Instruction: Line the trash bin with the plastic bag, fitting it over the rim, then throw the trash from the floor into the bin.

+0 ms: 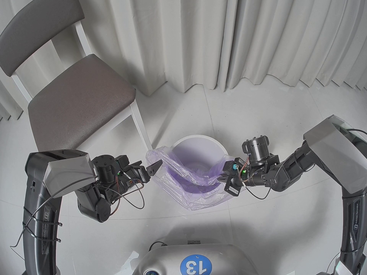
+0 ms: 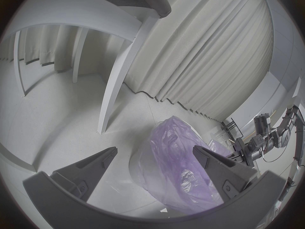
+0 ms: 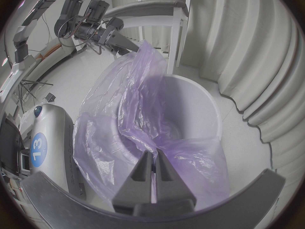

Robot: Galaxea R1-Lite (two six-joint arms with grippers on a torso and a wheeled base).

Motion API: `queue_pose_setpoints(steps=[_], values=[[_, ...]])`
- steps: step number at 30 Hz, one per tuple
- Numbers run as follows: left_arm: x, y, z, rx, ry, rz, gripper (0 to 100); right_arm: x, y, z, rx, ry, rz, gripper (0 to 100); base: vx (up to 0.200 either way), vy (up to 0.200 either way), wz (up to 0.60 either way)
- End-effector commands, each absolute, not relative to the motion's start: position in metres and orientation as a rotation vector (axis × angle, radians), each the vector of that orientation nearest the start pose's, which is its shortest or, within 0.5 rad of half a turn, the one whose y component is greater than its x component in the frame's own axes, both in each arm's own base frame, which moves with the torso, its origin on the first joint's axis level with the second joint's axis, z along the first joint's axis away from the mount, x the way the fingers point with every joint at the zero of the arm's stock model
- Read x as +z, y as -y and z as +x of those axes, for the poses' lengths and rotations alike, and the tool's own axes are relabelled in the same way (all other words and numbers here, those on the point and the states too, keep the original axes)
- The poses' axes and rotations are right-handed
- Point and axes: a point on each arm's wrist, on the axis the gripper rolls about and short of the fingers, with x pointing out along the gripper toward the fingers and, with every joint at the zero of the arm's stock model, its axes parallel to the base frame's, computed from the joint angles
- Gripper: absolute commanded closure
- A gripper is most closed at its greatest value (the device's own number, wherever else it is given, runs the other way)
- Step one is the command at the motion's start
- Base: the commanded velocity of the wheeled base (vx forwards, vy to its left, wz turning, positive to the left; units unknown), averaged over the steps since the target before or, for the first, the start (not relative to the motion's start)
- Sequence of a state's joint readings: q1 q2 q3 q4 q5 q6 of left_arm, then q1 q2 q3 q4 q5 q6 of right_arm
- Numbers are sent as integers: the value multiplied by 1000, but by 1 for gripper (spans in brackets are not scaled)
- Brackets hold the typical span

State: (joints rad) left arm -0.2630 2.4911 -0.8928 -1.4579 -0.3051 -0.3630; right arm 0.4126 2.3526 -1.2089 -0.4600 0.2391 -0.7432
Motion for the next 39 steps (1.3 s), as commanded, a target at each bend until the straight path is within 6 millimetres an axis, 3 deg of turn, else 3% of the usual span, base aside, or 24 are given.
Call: queue_pose_setpoints(steps=[1, 14, 18, 25, 28, 39], values=[[-11, 113, 394, -535, -243, -356, 0, 30, -178, 403, 832, -388, -740, 100, 0, 0, 0], [-7, 111, 396, -533, -211, -356, 0, 76, -172, 437, 714, -242, -685, 100, 0, 0, 0], [-8, 111, 396, -534, -213, -356, 0, 80, -172, 439, 705, -233, -667, 100, 0, 0, 0], [-6, 109, 398, -530, -198, -352, 0, 100, -167, 456, 591, -209, -511, 100, 0, 0, 0], [-9, 108, 402, -519, -196, -352, 0, 99, -171, 467, 541, -207, -440, 100, 0, 0, 0], [-13, 105, 406, -509, -189, -351, 0, 96, -177, 477, 514, -170, -317, 100, 0, 0, 0]])
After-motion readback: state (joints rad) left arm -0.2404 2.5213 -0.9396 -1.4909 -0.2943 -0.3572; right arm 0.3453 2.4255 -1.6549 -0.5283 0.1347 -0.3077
